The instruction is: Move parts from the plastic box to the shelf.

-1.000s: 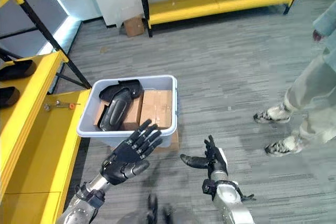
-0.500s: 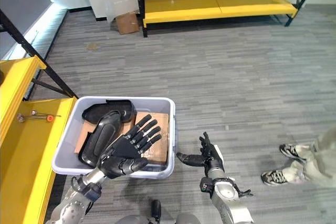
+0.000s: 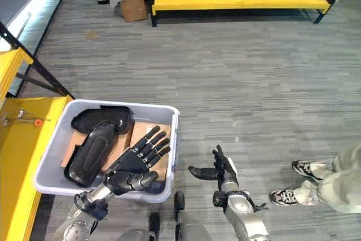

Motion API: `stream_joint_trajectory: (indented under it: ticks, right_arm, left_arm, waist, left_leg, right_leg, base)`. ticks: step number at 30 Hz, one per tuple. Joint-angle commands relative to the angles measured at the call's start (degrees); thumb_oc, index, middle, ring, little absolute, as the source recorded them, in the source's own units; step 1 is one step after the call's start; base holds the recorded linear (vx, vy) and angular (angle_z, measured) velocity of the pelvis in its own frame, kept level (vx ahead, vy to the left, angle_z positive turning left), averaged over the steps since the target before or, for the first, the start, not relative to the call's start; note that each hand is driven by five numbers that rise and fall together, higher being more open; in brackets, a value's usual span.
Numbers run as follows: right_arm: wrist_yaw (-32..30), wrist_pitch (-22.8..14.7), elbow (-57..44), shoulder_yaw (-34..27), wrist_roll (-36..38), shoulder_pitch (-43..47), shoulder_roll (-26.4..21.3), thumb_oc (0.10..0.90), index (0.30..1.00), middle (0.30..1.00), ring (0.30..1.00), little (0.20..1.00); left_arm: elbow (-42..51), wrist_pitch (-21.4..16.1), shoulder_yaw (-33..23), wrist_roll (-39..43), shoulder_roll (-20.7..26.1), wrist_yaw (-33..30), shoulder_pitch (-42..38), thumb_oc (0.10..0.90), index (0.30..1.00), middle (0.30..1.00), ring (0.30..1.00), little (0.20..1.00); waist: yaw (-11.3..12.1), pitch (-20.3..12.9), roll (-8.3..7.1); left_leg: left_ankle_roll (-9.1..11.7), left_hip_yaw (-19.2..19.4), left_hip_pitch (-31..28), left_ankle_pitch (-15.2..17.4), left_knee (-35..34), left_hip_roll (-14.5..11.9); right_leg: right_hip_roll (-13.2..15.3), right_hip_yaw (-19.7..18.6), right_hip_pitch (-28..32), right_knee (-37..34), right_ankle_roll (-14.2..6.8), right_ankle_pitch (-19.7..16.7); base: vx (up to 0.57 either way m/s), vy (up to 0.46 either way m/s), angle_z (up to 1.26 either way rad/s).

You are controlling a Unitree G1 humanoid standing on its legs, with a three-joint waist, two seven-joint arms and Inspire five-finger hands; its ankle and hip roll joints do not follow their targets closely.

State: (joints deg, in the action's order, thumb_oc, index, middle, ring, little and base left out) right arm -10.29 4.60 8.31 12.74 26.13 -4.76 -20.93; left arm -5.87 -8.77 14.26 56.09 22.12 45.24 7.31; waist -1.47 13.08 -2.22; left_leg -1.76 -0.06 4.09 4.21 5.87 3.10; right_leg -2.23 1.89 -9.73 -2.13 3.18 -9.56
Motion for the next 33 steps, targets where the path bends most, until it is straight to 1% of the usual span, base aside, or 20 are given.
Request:
stream_joint_trajectory:
  ticks: [1,3,6,7,8,9,10,11,12,13,14,15,16,17,19,20,25,29,31,33]
  right_arm:
    - [1.7,-5.2,-8.1,-1.4,2.4,1.3,-1.0,0.9,1.0,1.0,1.0,1.0]
    - [1.9,-5.2,-8.0,-1.1,2.8,1.6,-0.9,0.9,1.0,1.0,1.0,1.0]
    - [0.9,-5.4,-8.4,-0.7,2.2,2.1,-1.0,0.9,1.0,1.0,1.0,1.0]
    - [0.5,-5.9,-8.0,-0.4,2.0,2.3,-0.9,0.9,1.0,1.0,1.0,1.0]
    - [0.5,-6.0,-7.9,-0.4,1.9,2.3,-0.9,0.9,1.0,1.0,1.0,1.0]
    - [1.5,-6.2,-7.7,-0.4,1.4,2.2,-0.8,0.9,1.0,1.0,1.0,1.0]
    - [1.8,-6.2,-7.7,-0.4,1.5,2.2,-0.9,0.9,1.0,1.0,1.0,1.0]
    - [2.0,-5.8,-8.1,-0.3,1.7,2.2,-1.2,0.9,1.0,1.0,1.0,1.0]
    - [2.1,-5.6,-8.3,-0.3,1.8,2.2,-1.3,0.9,1.0,1.0,1.0,1.0]
    - [2.3,-4.9,-8.9,-0.3,2.4,2.3,-1.8,0.9,1.0,1.0,1.0,1.0]
    - [3.1,-4.2,-9.2,-0.3,3.3,2.6,-2.6,0.9,1.0,1.0,1.0,1.0]
    - [3.9,-3.8,-9.0,-0.3,4.1,3.0,-2.9,0.9,1.0,1.0,1.0,1.0]
    - [6.1,-1.9,-8.4,-0.3,7.6,3.6,-3.1,0.9,1.0,1.0,1.0,1.0]
    - [7.2,-0.8,-9.1,-0.6,9.3,2.7,-2.7,0.9,1.0,1.0,1.0,1.0]
    - [7.9,0.5,-9.6,-0.7,10.7,2.0,-2.6,0.9,1.0,1.0,1.0,1.0]
    - [8.8,1.2,-9.7,-0.8,11.7,1.3,-2.3,0.9,1.0,1.0,1.0,1.0]
    - [9.8,1.3,-10.6,0.3,13.0,0.7,-1.7,0.9,1.0,1.0,1.0,1.0]
    - [9.4,0.8,-10.3,2.5,15.0,3.1,-1.3,0.9,1.0,1.0,1.0,1.0]
    - [8.6,2.1,-9.5,4.0,18.2,6.3,-1.4,0.9,1.0,1.0,1.0,1.0]
    - [7.6,1.4,-7.9,5.5,20.0,10.0,-1.4,0.9,1.0,1.0,1.0,1.0]
  left_arm:
    - [6.7,-2.8,-0.8,3.6,0.0,1.7,1.5,0.9,1.0,1.0,1.0,1.0]
    - [6.4,-3.2,-0.5,3.5,0.0,1.7,1.6,0.9,1.0,1.0,1.0,1.0]
    - [6.8,-2.8,0.2,4.1,-0.2,2.8,0.7,0.9,1.0,1.0,1.0,1.0]
    - [7.1,-2.5,0.7,3.5,-0.5,2.7,0.0,0.9,1.0,1.0,1.0,1.0]
    - [7.2,-2.4,0.9,3.4,-0.6,2.6,-0.1,0.9,1.0,1.0,1.0,1.0]
    - [7.5,-2.0,1.8,3.3,-1.0,2.4,0.0,0.9,1.0,1.0,1.0,1.0]
    - [7.5,-2.1,2.0,3.4,-1.0,2.3,0.1,0.9,1.0,1.0,1.0,1.0]
    - [7.7,-1.8,2.2,3.5,-0.9,2.0,0.0,0.9,1.0,1.0,1.0,1.0]
    - [7.8,-1.6,2.2,3.4,-0.9,2.1,0.0,0.9,1.0,1.0,1.0,1.0]
    - [7.8,-1.2,2.1,3.3,-1.0,2.6,-0.1,0.9,1.0,1.0,1.0,1.0]
    - [7.5,-0.7,1.9,3.4,-1.2,3.0,-0.4,0.9,1.0,1.0,1.0,1.0]
    - [7.2,-0.7,1.7,3.5,-1.3,2.7,-0.6,0.9,1.0,1.0,1.0,1.0]
    - [6.5,-0.6,1.6,4.2,-1.3,1.5,-1.4,0.9,1.0,1.0,1.0,1.0]
    - [6.3,0.4,1.6,4.4,-1.0,2.0,-1.4,0.9,1.0,1.0,1.0,1.0]
    - [6.2,0.6,1.6,4.0,-0.9,2.0,-1.0,0.9,1.0,1.0,1.0,1.0]
    - [6.4,-0.3,1.7,3.7,-0.1,1.6,-0.1,0.9,1.0,1.0,1.0,1.0]
    - [6.9,-2.2,2.0,4.2,0.5,1.0,1.2,0.9,1.0,1.0,1.0,1.0]
    - [8.4,-3.8,2.6,4.5,1.8,-0.9,1.2,0.9,1.0,1.0,1.0,1.0]
    - [9.3,-5.3,3.1,5.0,2.7,-2.8,-0.3,0.9,1.0,1.0,1.0,1.0]
    - [10.1,-6.7,3.5,5.6,3.5,-4.0,-2.4,0.9,1.0,1.0,1.0,1.0]
  waist:
    - [0.4,-4.2,1.64]
    - [0.3,-4.3,1.99]
    - [-0.4,-3.9,2.25]
    - [-0.7,-3.4,2.13]
    - [-0.8,-3.3,2.12]
    - [-1.0,-3.4,1.99]
    - [-1.1,-3.5,1.92]
    - [-1.1,-3.8,1.9]
    - [-1.2,-3.9,1.92]
    - [-1.2,-4.0,2.04]
    - [-1.4,-4.2,2.11]
    - [-1.5,-4.3,2.32]
    - [-1.8,-4.5,3.13]
    - [-2.1,-4.9,3.5]
    - [-2.1,-5.0,3.56]
    - [-2.0,-5.0,3.53]
    - [-1.0,-4.7,3.22]
    - [1.1,-3.8,2.76]
    - [2.7,-2.3,2.56]
    - [4.2,-0.3,2.53]
  left_leg:
    - [0.5,-0.5,3.2,-10.1,-6.0,-0.5]
    - [0.6,0.3,3.3,-9.6,-5.2,-0.4]
    - [0.5,3.8,4.7,-7.2,-0.4,0.3]
    - [1.1,4.4,6.2,-7.4,3.3,-0.4]
    - [1.4,4.2,6.5,-7.8,4.0,-0.9]
    - [2.4,2.4,5.8,-9.1,3.8,-3.5]
    - [2.6,1.9,5.3,-9.3,3.0,-4.1]
    - [3.0,0.7,4.4,-10.6,1.2,-5.8]
    - [3.3,0.2,4.2,-11.5,0.5,-6.6]
    - [4.0,-1.1,4.2,-14.2,-0.7,-8.9]
    - [4.3,-3.0,4.3,-15.3,-0.7,-10.6]
    - [4.4,-4.0,3.8,-15.0,-1.1,-11.0]
    - [5.0,-4.0,1.4,-13.0,-3.6,-11.6]
    - [5.6,-2.1,-0.8,-11.6,-5.4,-12.0]
    - [5.6,-1.6,-1.6,-11.4,-6.2,-11.9]
    - [5.5,-1.2,-2.3,-11.2,-7.2,-11.6]
    - [5.1,-1.0,-2.1,-11.0,-8.4,-10.8]
    - [4.4,-1.5,-0.6,-11.0,-9.1,-9.8]
    - [4.0,-2.2,1.2,-11.1,-8.8,-9.1]
    - [3.6,-2.9,3.4,-11.4,-8.5,-8.3]
  right_leg:
    - [1.3,0.4,5.4,5.6,-4.0,7.8]
    - [1.4,0.9,5.5,5.8,-3.9,8.2]
    - [2.4,2.0,4.9,6.6,-3.7,8.5]
    - [3.1,2.5,5.0,7.0,-3.4,8.3]
    - [3.2,2.5,5.0,7.1,-3.4,8.4]
    - [3.6,1.9,5.5,8.1,-3.5,8.7]
    - [3.7,1.6,5.7,8.4,-3.6,8.9]
    - [3.9,1.2,5.8,8.8,-3.7,9.2]
    - [3.9,1.1,5.9,9.0,-3.7,9.4]
    - [4.0,0.7,6.1,9.5,-3.7,10.0]
    - [4.6,-0.3,6.1,10.2,-3.6,10.7]
    - [4.9,-1.1,6.1,10.6,-3.7,11.0]
    - [5.7,-1.8,6.0,11.0,-4.5,11.4]
    - [7.0,-0.7,6.4,10.6,-5.3,11.1]
    - [7.6,-0.3,6.8,9.9,-5.6,10.7]
    - [8.0,0.1,7.0,9.0,-6.2,10.2]
    - [9.0,1.3,7.0,7.3,-7.2,9.0]
    - [10.1,3.0,6.5,5.6,-8.1,7.9]
    - [10.7,3.9,5.4,5.6,-8.4,7.5]
    - [11.2,4.5,4.1,5.7,-8.7,6.9]
  base:
    - [-0.01,-0.124,-0.12]
    - [-0.07,-0.09,-0.01]
    - [-0.12,-0.029,0.27]
    - [-0.11,0.014,0.24]
    - [-0.06,0.106,0.36]
    - [0.0,0.126,0.35]
    - [0.04,0.198,0.27]
    - [0.04,0.145,0.07]
    - [0.06,0.199,0.05]
    - [0.04,0.259,-0.04]
    - [0.05,0.327,-0.11]
    - [0.08,0.471,-0.25]
    - [0.11,0.515,-0.53]
    - [0.11,0.453,-0.57]
    - [0.06,0.255,-0.24]
    - [0.04,0.208,0.14]
    - [-0.02,0.136,0.16]
    - [-0.07,0.142,0.24]
    - [-0.15,0.151,0.39]
    - [-0.21,0.151,0.38]
